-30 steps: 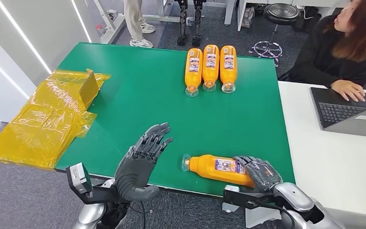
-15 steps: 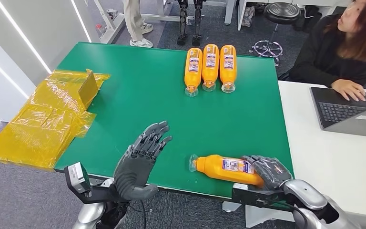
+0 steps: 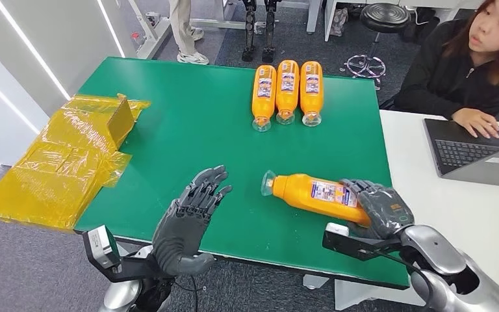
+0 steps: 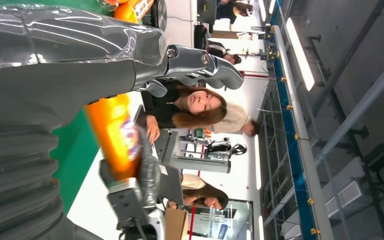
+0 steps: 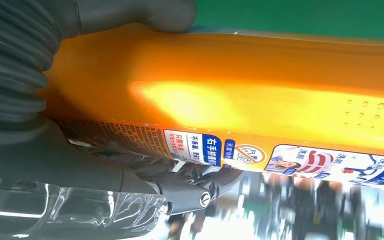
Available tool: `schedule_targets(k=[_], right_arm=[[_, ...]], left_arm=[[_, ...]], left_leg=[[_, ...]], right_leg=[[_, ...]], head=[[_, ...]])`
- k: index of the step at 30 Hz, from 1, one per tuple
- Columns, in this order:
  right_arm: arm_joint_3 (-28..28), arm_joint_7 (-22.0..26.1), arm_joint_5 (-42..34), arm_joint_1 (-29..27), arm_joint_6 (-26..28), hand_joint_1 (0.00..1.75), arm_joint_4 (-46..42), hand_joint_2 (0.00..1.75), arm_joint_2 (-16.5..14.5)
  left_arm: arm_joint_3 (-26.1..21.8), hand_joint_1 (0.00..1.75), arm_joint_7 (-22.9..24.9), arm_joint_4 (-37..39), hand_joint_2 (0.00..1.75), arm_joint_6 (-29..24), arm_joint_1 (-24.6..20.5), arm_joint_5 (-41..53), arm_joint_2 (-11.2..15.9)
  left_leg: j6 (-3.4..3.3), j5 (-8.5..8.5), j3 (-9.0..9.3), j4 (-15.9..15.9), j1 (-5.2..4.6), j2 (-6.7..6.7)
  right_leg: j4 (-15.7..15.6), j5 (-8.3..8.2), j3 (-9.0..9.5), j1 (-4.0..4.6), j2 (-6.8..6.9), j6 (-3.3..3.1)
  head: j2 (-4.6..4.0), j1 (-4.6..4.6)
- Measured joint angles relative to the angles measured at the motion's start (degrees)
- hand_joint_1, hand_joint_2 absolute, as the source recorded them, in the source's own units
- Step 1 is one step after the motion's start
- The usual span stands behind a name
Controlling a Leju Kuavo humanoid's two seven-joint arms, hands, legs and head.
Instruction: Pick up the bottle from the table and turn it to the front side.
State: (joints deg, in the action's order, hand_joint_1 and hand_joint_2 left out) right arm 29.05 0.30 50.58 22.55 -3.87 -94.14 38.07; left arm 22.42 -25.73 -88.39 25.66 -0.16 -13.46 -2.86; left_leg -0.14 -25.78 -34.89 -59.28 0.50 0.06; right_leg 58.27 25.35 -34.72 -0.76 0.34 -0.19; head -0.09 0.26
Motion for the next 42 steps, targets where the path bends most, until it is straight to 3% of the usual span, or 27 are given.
schedule_targets(k=[4,9,18,23,29,34,42], right_arm=[[-0.85,-0.36,0.71,-0.19,0.92,1.75,-1.31,1.75,-0.18],[-7.06,0.50,6.20,-8.09,8.89,1.75,-9.69,1.75,-0.89],[-9.15,2.10,11.27,-17.21,17.56,1.75,-13.63,1.75,-3.28],[-9.14,4.73,13.26,-21.82,27.14,1.75,-14.37,1.75,-6.35],[-6.24,6.58,17.30,-28.55,36.01,1.75,-14.60,1.75,-12.68],[-2.91,7.64,17.67,-29.11,36.88,1.75,-14.36,1.75,-16.84],[1.91,8.83,14.13,-24.56,36.69,1.75,-10.89,1.75,-21.77]], left_arm=[[-0.05,0.00,0.15,-0.35,1.75,-0.17,0.26,0.26,-0.05],[-0.54,0.00,0.17,-2.37,1.75,-1.68,2.21,1.40,-0.38],[-0.64,0.00,0.23,-2.77,1.75,-1.95,3.04,1.11,-0.66],[-0.58,0.00,0.41,-2.35,1.75,-2.53,2.38,-0.24,-0.90],[0.33,0.00,0.41,0.10,1.75,-2.87,0.15,-1.66,-0.91],[1.24,0.00,0.52,1.96,1.75,-2.82,-1.37,-3.58,-1.30],[3.91,0.00,1.76,2.97,1.75,-1.44,-3.01,-6.99,-1.75]], left_leg=[[0.00,0.00,0.00,0.00,0.00,0.00],[-0.01,-0.05,-0.06,0.01,0.00,0.06],[-0.04,-0.08,-0.06,0.02,0.01,0.08],[-0.04,-0.08,-0.05,0.02,0.04,0.13],[0.10,-0.18,-0.05,0.04,0.08,0.12],[0.11,-0.18,-0.05,0.05,0.08,0.01],[0.12,-0.16,-0.04,0.04,0.07,0.00]], right_leg=[[0.00,0.00,-0.01,0.00,0.00,0.00],[-0.01,0.08,-0.05,0.00,0.05,0.03],[-0.01,0.13,-0.09,0.01,0.09,0.03],[-0.01,0.16,-0.09,0.04,0.11,0.00],[0.01,0.23,-0.11,0.06,0.05,-0.08],[0.02,0.23,-0.13,0.06,-0.01,-0.10],[0.02,0.21,-0.11,0.06,-0.01,-0.11]], head=[[0.00,0.00],[0.00,0.00],[0.00,0.01],[0.00,0.01],[0.00,-0.01],[0.00,-0.01],[0.00,0.00]])
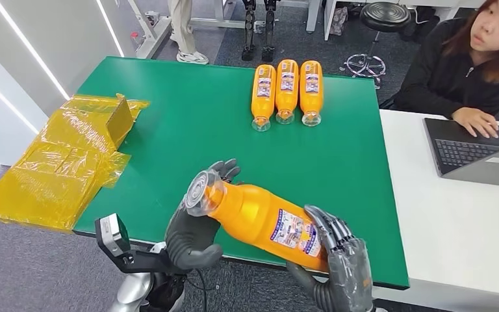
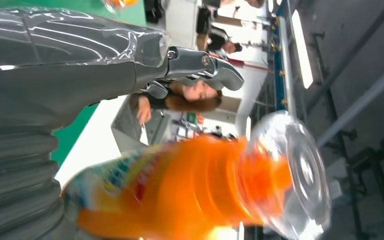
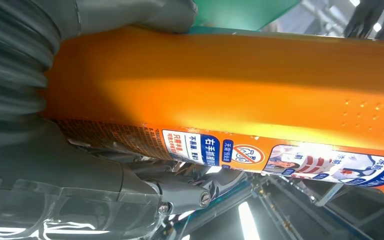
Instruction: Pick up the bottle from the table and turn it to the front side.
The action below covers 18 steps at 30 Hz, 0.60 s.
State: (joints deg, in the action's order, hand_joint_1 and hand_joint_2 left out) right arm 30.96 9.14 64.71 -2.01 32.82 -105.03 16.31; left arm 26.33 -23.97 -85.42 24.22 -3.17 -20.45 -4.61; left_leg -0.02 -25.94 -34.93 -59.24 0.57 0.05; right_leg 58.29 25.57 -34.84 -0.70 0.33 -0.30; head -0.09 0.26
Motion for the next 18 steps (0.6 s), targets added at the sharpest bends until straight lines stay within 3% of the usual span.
schedule_targets(k=[15,18], right_arm=[[4.57,2.20,-3.50,2.04,0.13,1.75,4.90,1.75,-2.94],[4.93,2.21,-3.82,2.29,0.26,1.75,5.50,1.75,-3.10]], left_arm=[[1.77,0.00,1.01,-3.05,1.75,0.44,-0.37,-1.44,1.70],[1.78,1.23,1.02,-3.05,1.75,0.44,-0.99,-1.39,1.79]], left_leg=[[0.01,0.00,0.00,0.01,0.01,0.00],[0.01,0.01,0.00,0.00,0.00,0.00]], right_leg=[[0.02,0.03,0.00,0.01,0.01,-0.03],[0.02,0.01,0.00,0.00,0.02,-0.02]], head=[[0.00,-0.01],[0.00,-0.01]])
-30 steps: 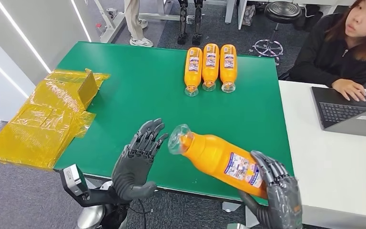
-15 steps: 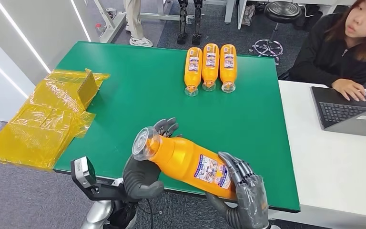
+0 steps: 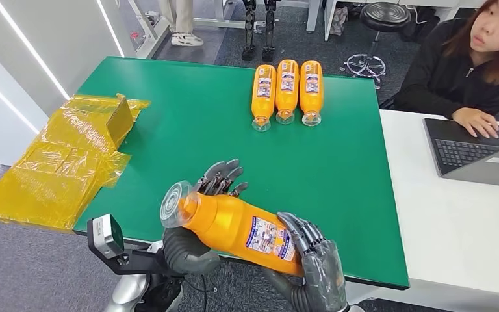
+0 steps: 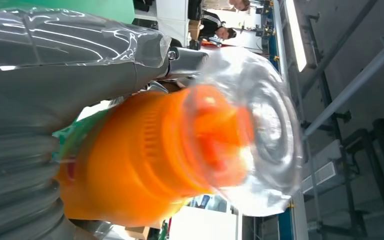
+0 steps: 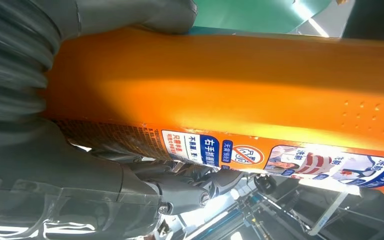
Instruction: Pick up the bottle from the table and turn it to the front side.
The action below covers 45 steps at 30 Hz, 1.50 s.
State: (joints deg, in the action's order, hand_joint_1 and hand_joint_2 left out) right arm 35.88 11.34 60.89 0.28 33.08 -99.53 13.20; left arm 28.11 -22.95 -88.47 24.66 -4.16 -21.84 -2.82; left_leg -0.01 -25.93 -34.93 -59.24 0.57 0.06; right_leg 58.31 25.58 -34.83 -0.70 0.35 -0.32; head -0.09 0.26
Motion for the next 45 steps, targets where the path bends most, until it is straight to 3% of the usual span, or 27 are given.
schedule_targets(k=[1,2,18,20,21,25,26,41,45], right_arm=[[0.08,0.00,0.01,-0.03,0.06,1.75,0.14,1.75,0.00],[0.14,-0.01,0.01,-0.13,0.11,1.75,0.24,1.75,0.00],[0.18,-0.84,0.78,-2.29,0.25,1.75,0.18,1.75,0.00],[0.15,-0.87,0.99,-2.69,0.30,1.65,0.02,1.75,0.00],[0.14,-0.87,1.03,-2.91,0.33,1.57,-0.11,1.75,0.00],[-0.01,-0.73,1.05,-3.39,0.42,0.10,-0.51,1.75,0.00],[-0.04,-0.72,1.05,-3.40,0.43,0.00,-0.52,1.75,0.00],[-0.37,0.07,0.02,-3.44,1.74,0.00,-0.55,1.75,-0.57],[-0.44,0.21,0.01,-3.36,2.55,0.00,-0.55,1.75,-0.78]], left_arm=[[0.00,1.67,0.00,0.01,1.75,0.01,-0.20,0.02,0.01],[0.00,1.75,0.01,0.01,1.75,0.01,-0.37,0.04,0.01],[0.01,1.75,0.00,0.03,1.75,-0.10,-1.16,0.72,0.22],[0.03,1.75,0.00,0.04,1.75,-0.12,-1.19,0.64,0.22],[0.03,1.75,0.00,0.04,1.75,-0.13,-1.18,0.62,0.22],[0.05,1.75,0.02,0.04,1.75,-0.34,-1.11,0.66,0.21],[0.06,1.75,0.02,0.04,1.75,-0.51,-1.10,0.70,0.20],[0.07,1.75,0.63,0.25,1.75,-3.02,-1.10,1.66,0.49],[0.03,1.75,-0.04,0.27,1.75,-6.04,-1.39,5.10,0.54]], left_leg=[[0.00,0.00,0.00,0.00,0.00,0.00],[0.00,0.00,0.00,0.00,0.00,0.00],[0.00,-0.01,0.00,0.00,0.00,-0.02],[0.00,-0.01,0.00,0.00,0.00,-0.01],[0.00,-0.01,0.00,0.00,0.00,-0.01],[0.00,-0.01,-0.01,0.00,0.00,-0.02],[0.00,-0.01,-0.01,0.00,0.00,-0.02],[0.00,-0.01,-0.01,0.00,0.00,-0.02],[0.00,-0.01,-0.01,0.00,0.00,-0.02]], right_leg=[[0.00,0.00,0.00,0.00,0.00,0.00],[0.00,-0.01,0.00,0.00,0.00,0.00],[-0.01,0.01,-0.02,0.00,-0.02,-0.01],[-0.01,0.01,-0.02,0.00,-0.02,-0.01],[-0.01,0.01,-0.02,0.00,-0.02,-0.01],[-0.01,0.01,-0.02,0.00,-0.02,-0.01],[-0.01,0.01,-0.02,0.00,-0.02,-0.01],[0.00,0.01,-0.02,0.00,-0.02,-0.01],[-0.01,0.01,-0.02,0.00,-0.02,-0.01]], head=[[0.00,0.01],[0.00,0.01],[0.00,0.00],[0.00,0.00],[0.00,-0.01],[0.00,0.00],[0.00,0.00],[0.00,0.01],[0.00,0.01]])
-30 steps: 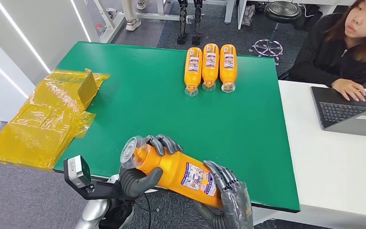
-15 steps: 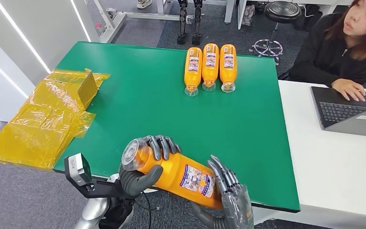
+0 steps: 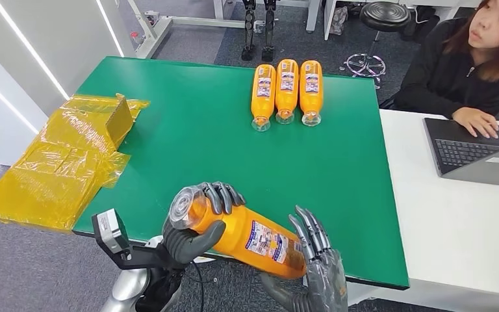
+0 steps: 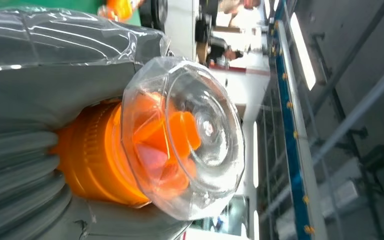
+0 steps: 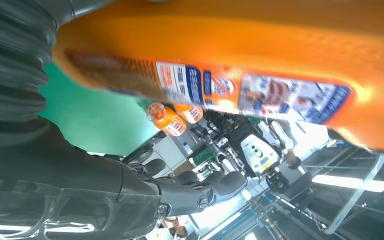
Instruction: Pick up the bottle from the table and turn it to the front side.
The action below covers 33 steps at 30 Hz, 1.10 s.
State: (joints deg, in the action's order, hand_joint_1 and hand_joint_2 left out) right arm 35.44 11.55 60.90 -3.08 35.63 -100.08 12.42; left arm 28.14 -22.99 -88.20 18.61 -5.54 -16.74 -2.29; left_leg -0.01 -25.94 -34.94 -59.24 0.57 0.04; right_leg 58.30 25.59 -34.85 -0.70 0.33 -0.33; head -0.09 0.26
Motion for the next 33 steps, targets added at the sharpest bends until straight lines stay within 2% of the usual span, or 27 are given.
schedule_targets(k=[9,11,16,20,23,27,30,33], right_arm=[[0.01,0.42,-2.01,0.62,0.93,0.00,0.12,1.75,-0.02],[0.03,0.57,-3.11,1.44,1.05,0.00,0.40,1.75,-0.01],[0.08,0.93,-4.70,3.09,1.39,0.00,1.28,1.75,0.04],[0.25,1.01,-6.51,4.48,2.49,0.00,2.14,1.75,0.21],[0.26,1.18,-7.51,5.02,3.01,0.00,2.57,1.75,0.32],[0.33,1.89,-9.22,6.01,3.02,0.00,3.25,1.75,0.38],[0.46,2.40,-10.36,7.01,3.04,0.00,4.04,1.75,0.39],[0.56,2.52,-10.59,7.58,3.10,0.00,4.64,1.75,0.38]], left_arm=[[-1.13,1.75,-2.39,1.37,1.75,-13.44,-4.57,25.86,1.67],[-1.61,1.75,-2.39,2.49,1.75,-15.51,-6.42,30.98,2.20],[-2.46,1.75,-2.33,4.86,1.75,-17.72,-9.11,36.33,2.90],[-2.44,1.75,-0.18,8.96,1.75,-23.36,-12.55,47.93,3.81],[-1.97,1.75,2.71,17.08,1.75,-29.43,-17.73,60.37,4.79],[0.66,1.75,7.59,33.71,1.75,-36.23,-26.05,74.00,5.41],[2.58,1.75,10.63,44.60,1.75,-37.85,-30.49,78.40,5.49],[3.83,1.75,13.65,52.42,1.75,-37.83,-33.07,80.27,5.50]], left_leg=[[0.03,0.03,0.00,0.00,0.01,0.01],[0.05,0.04,0.01,0.00,0.01,0.00],[0.05,0.05,0.01,0.00,0.00,0.00],[0.05,0.05,0.01,0.00,0.00,0.01],[0.08,0.09,0.03,0.00,0.01,0.01],[0.15,0.22,0.04,0.00,0.01,-0.03],[0.18,0.24,0.05,0.00,0.01,-0.14],[0.19,0.23,0.03,0.00,0.01,-0.16]], right_leg=[[0.03,-0.02,0.00,0.00,0.01,-0.02],[0.04,-0.04,0.00,0.00,0.00,-0.03],[0.04,-0.04,0.00,0.00,0.00,-0.04],[0.03,-0.04,-0.01,0.00,0.00,-0.04],[0.05,-0.06,-0.01,0.00,0.00,-0.06],[0.09,-0.14,-0.02,0.00,-0.04,-0.13],[0.10,-0.20,-0.06,0.00,-0.20,-0.16],[0.11,-0.22,-0.10,0.00,-0.25,-0.15]], head=[[0.00,0.00],[0.00,-0.01],[0.00,-0.01],[0.00,0.00],[0.00,-0.01],[0.00,0.00],[0.00,-0.01],[0.00,-0.01]])
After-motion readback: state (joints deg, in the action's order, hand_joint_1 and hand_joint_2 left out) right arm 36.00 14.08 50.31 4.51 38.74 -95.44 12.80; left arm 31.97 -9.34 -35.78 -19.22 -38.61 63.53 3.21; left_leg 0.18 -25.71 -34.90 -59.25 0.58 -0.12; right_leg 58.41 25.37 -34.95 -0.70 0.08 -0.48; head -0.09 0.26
